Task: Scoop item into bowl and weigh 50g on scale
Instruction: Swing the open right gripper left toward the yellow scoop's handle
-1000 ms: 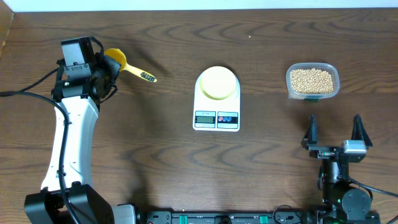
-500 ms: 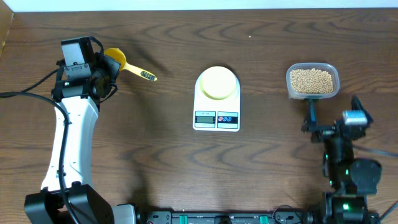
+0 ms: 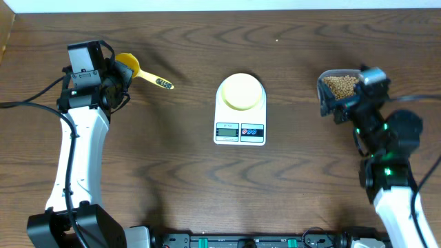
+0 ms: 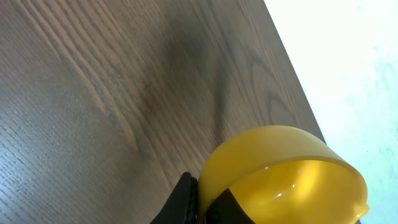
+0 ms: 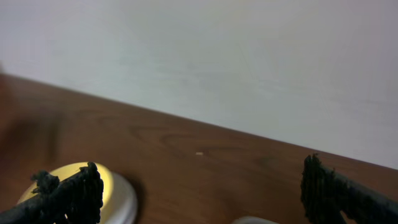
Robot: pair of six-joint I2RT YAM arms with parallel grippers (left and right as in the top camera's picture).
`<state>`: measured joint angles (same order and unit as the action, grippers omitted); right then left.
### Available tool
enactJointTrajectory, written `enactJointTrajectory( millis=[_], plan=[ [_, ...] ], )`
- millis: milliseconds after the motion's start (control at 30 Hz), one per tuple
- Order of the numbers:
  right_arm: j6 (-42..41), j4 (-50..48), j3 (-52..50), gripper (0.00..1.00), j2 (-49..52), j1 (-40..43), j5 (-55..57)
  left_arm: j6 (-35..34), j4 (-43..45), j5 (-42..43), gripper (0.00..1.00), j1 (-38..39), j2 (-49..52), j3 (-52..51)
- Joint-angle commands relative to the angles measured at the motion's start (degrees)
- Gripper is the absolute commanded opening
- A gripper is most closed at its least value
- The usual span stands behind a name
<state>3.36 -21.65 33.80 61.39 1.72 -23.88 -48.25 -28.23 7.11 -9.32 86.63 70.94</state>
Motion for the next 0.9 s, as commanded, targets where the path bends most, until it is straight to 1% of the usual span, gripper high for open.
enactJointTrajectory(
  millis=[0,200,500,667,867],
  plan=[
    [-0.83,0.0,4.66,0.99,5.22,1.05,-11.34,-0.61,0.02,-0.72,0.08,-0.24,-0.59,0.22],
    [-3.37,-0.02,10.1,0.99,12.85,2.14,-20.72,-2.34,0.02,-0.72,0.08,-0.15,-0.59,0.22],
    [-9.97,-0.48,15.04,0.99,20.33,2.16,-30.12,-9.51,0.31,-0.7,0.08,1.14,-0.59,0.22],
    [-10.62,-0.85,17.4,0.99,24.83,2.16,-34.88,-12.0,1.33,-0.72,0.08,2.49,-0.59,0.22],
    [-13.99,-2.69,22.53,0.99,31.45,2.03,-41.92,-12.13,4.44,-0.72,0.08,4.81,-0.59,0.22]
  ],
)
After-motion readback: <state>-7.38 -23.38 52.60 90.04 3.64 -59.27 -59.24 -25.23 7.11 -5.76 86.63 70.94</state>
